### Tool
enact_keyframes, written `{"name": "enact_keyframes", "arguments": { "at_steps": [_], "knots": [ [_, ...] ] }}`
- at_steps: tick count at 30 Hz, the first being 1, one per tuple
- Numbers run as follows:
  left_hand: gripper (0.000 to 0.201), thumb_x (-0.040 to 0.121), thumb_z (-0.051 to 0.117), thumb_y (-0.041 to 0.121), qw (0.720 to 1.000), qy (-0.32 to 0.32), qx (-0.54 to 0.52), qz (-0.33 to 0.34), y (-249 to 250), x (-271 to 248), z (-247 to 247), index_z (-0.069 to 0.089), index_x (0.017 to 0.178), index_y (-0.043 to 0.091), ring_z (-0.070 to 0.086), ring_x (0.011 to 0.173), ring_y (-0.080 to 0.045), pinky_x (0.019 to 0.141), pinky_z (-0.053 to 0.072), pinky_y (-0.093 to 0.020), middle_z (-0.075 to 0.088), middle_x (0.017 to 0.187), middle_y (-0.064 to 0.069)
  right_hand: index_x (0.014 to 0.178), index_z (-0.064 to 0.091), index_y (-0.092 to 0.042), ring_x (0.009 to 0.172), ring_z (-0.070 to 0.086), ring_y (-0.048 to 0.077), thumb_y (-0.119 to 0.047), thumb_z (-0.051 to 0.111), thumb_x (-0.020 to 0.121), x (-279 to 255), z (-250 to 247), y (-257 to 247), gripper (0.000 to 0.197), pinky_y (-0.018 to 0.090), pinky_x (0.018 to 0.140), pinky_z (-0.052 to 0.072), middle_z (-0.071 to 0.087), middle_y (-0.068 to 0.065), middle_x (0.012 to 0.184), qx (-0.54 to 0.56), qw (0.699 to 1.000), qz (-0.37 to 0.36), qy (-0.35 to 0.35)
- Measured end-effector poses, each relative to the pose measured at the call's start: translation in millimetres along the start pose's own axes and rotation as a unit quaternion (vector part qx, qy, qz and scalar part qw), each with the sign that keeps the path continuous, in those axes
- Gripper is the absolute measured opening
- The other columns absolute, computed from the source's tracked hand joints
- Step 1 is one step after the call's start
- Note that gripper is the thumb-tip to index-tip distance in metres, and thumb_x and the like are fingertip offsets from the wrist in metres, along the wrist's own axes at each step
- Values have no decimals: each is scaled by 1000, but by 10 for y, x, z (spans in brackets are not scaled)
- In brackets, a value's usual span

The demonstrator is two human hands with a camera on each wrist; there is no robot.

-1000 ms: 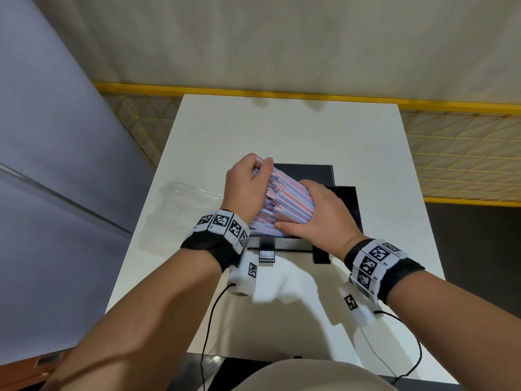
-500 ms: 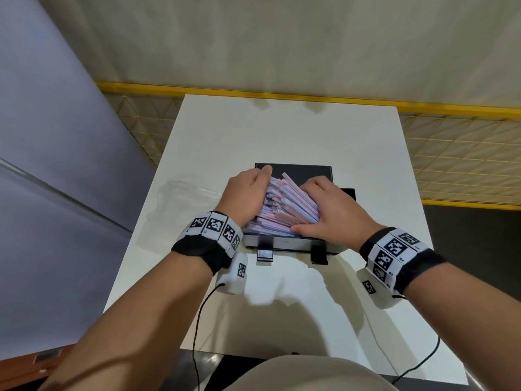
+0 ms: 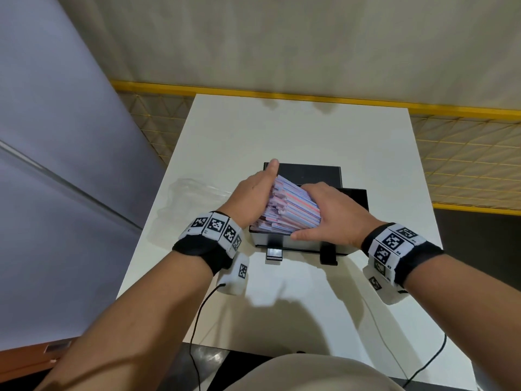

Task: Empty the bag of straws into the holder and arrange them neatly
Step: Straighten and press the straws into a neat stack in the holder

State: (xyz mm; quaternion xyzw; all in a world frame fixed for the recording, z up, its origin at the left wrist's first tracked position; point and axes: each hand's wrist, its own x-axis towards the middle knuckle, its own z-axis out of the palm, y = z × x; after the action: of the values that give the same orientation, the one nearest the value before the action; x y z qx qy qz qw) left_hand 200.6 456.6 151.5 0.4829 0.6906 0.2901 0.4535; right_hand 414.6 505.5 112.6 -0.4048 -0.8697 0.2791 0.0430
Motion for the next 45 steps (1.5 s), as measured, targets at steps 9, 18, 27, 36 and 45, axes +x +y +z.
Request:
{"name": "enact_keyframes", "arguments": {
  "at_steps": [9, 18, 27, 36, 45],
  "knots": [
    [52, 104, 29, 66, 997, 18, -2, 74, -55, -63, -97, 48, 140, 35, 63, 109, -10, 94, 45, -29, 67, 119, 5, 133, 52, -20, 96, 52, 23, -95, 47, 69, 33, -49, -54, 99, 45, 88, 48, 55, 0, 110, -155, 986, -52, 35],
    [99, 83, 9, 85, 976, -57, 191, 90, -329, -78, 11, 6, 165, 30, -5, 159, -14, 130, 4, -43, 3, 174, 9, 137, 50, -19, 102, 53, 22, -94, 53, 65, -216, -82, 60, 104, 40, 92, 46, 56, 0, 118, -101, 992, -36, 67],
    [100, 87, 37, 80, 987, 17, 76, 143, -342, -57, 104, 1, 165, 29, 5, 159, -10, 129, 12, -36, 3, 174, 5, 144, 39, -31, 109, 56, 19, -88, 59, 66, -266, 40, 119, 98, 36, 95, 48, 52, -3, 124, -19, 998, 39, 47],
    [89, 86, 68, 56, 965, 97, 105, 219, -360, -41, 278, 30, 158, 22, 36, 150, -15, 121, 36, -36, 29, 168, 1, 142, 41, -24, 110, 55, 21, -94, 57, 62, -169, 207, -1, 107, 44, 97, 49, 56, -1, 124, -39, 993, 87, 65],
    [84, 86, 72, 49, 961, 146, 113, 204, -421, -10, 331, 37, 156, 17, 59, 121, -16, 103, 43, -21, 58, 143, -3, 119, 53, -29, 97, 61, 11, -85, 71, 55, -120, 148, -12, 88, 35, 87, 54, 56, -9, 111, 57, 993, 94, 38]
  ]
}}
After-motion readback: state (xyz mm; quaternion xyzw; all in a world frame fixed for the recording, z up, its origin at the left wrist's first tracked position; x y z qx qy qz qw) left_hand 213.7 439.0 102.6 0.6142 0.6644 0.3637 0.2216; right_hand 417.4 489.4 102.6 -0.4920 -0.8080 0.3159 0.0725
